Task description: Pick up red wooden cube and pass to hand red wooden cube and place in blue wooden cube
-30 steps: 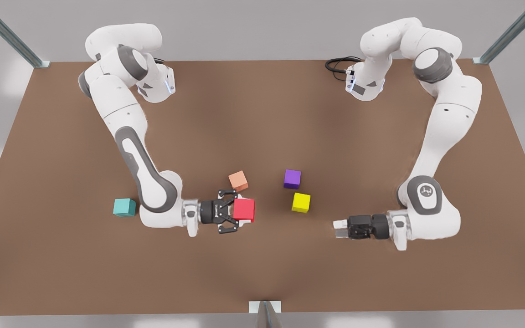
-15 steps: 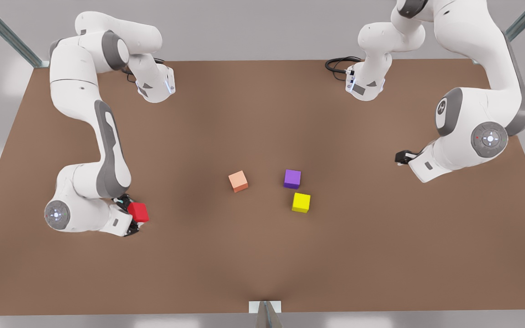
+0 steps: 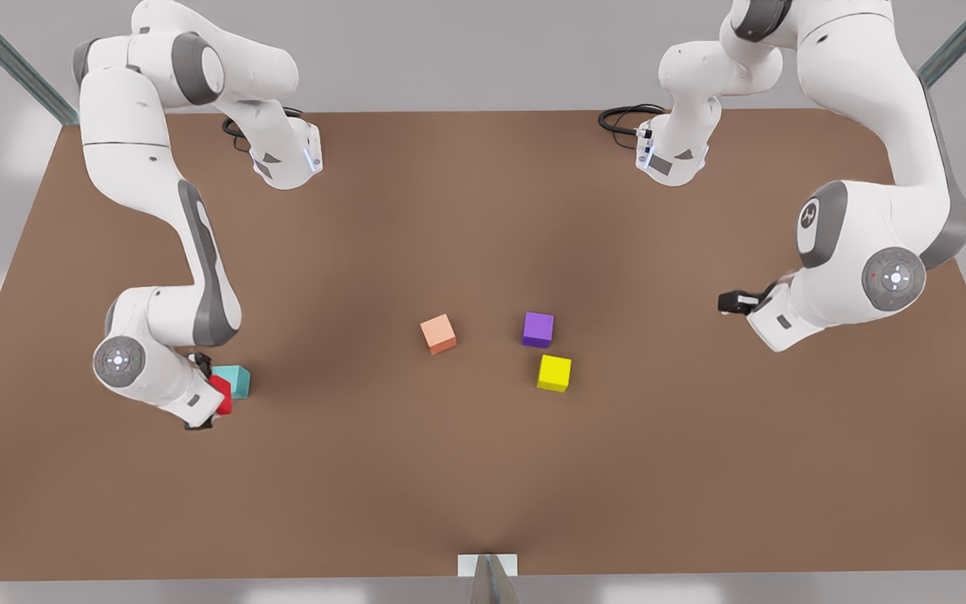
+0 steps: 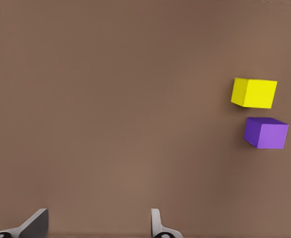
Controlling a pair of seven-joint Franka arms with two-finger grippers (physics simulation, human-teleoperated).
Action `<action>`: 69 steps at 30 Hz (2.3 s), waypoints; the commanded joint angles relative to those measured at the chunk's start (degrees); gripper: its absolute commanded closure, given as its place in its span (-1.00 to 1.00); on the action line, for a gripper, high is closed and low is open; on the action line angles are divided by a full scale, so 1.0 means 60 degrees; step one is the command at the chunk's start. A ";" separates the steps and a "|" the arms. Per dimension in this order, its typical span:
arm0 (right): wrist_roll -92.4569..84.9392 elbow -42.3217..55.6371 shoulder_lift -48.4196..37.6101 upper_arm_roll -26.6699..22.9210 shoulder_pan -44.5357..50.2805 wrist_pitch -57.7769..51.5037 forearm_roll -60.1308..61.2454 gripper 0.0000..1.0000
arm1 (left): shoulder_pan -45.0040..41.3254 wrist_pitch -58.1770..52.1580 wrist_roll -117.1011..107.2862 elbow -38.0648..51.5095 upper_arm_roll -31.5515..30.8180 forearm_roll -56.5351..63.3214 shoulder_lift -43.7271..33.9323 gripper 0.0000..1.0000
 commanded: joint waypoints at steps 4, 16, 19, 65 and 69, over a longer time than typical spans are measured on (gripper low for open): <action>0.2109 -0.1224 -0.0492 -0.0001 -0.0227 0.1150 0.0018 0.13 | 0.0089 -0.0066 -0.0640 0.0004 0.0013 -0.0015 0.0099 -1.00; 0.2065 -0.2132 -0.0390 -0.0001 -0.0476 0.1297 0.0018 0.13 | 0.0119 -0.0110 -0.0640 -0.0011 0.0013 -0.0030 0.0274 -1.00; 0.2065 -0.2133 -0.0331 -0.0001 -0.0550 0.1370 0.0003 0.13 | 0.0104 -0.0110 -0.0669 -0.0011 0.0013 -0.0030 0.0348 -1.00; 1.6904 0.1295 -0.4008 -0.0016 0.0095 -0.6423 0.1409 -1.00 | 0.0133 -0.1722 -0.0288 0.0692 -0.0016 -0.0015 0.0377 -1.00; 1.6772 0.1295 -0.4008 -0.0016 0.0080 -0.6423 0.1424 -1.00 | 0.0119 -0.1736 -0.0288 0.0692 -0.0016 -0.0015 0.0377 -1.00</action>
